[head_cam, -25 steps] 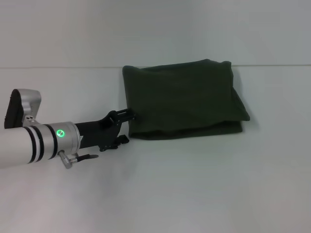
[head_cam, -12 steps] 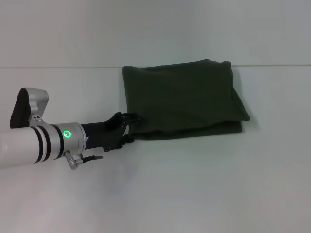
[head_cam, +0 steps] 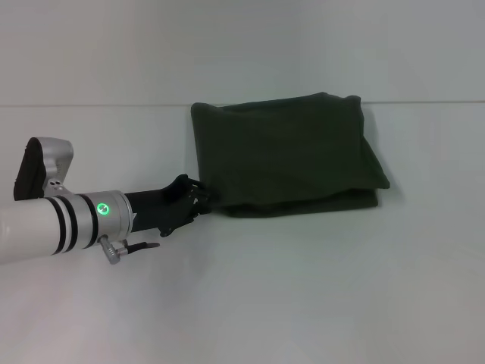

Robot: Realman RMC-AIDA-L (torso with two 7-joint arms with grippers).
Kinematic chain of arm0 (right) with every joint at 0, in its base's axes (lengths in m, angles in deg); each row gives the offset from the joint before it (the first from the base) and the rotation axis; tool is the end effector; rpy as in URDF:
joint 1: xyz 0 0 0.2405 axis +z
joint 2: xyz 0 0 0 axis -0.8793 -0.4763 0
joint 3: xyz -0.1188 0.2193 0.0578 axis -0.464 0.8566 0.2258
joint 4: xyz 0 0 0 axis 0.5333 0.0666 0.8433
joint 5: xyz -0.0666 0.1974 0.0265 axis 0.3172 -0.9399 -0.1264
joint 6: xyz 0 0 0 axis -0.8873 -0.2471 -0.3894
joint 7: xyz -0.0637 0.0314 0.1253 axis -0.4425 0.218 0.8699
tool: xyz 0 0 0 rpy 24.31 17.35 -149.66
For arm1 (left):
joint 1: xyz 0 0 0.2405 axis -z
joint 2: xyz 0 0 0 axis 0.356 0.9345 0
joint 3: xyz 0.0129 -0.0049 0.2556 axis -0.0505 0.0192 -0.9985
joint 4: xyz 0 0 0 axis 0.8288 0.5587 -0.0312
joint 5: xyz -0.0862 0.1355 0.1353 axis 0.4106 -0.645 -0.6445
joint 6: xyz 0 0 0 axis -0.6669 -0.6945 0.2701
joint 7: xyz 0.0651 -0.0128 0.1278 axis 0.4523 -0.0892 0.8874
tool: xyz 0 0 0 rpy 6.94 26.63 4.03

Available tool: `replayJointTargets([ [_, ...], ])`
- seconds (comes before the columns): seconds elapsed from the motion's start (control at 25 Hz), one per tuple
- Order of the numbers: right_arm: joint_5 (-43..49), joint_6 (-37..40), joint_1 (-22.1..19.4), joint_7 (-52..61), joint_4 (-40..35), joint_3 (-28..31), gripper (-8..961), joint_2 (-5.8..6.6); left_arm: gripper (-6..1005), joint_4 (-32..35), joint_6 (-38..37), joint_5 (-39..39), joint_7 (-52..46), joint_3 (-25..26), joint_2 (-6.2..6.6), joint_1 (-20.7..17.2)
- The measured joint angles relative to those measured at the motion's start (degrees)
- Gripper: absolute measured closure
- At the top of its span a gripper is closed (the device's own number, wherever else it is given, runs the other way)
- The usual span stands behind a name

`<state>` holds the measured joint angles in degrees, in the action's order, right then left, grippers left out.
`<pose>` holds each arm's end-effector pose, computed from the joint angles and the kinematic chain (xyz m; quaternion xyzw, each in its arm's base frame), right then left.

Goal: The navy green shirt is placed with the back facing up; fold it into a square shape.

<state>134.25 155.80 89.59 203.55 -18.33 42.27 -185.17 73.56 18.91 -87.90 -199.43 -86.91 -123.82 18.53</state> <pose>0.3061 0.3439 0.1334 -0.6329 0.5664 0.5141 0.1200 -0.2665 0.3856 -0.0702 -0.5683 -0.7710 -0.2585 0.1254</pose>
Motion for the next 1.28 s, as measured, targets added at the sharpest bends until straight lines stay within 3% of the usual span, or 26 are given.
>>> replayJointTargets([
  [0.16, 0.0, -0.1, 0.0, 0.1, 0.1, 0.0, 7, 0.02, 811, 0.0, 0.0, 0.0, 0.1, 0.0, -0.05, -0.1],
  [0.48, 0.0, -0.2, 0.0, 0.6, 0.1, 0.0, 6, 0.03, 927, 0.1, -0.8, 0.0, 1.1, 0.1, -0.03, -0.2],
  [0.6, 0.0, -0.3, -0.1, 0.8, 0.1, 0.0, 6, 0.03, 971, 0.1, -4.6, -0.3, 1.9, 0.0, 0.27, -0.5],
  [0.96, 0.0, -0.9, -0.5, 0.7, 1.6, 0.0, 6, -0.31, 969, 5.5, -12.4, -0.1, 1.7, 0.4, 1.32, -8.9],
  [1.28, 0.6, -1.0, 0.1, 0.5, 1.6, -1.7, 6, -0.48, 968, 5.3, -12.6, -0.6, 2.3, 0.2, 3.58, -9.2],
])
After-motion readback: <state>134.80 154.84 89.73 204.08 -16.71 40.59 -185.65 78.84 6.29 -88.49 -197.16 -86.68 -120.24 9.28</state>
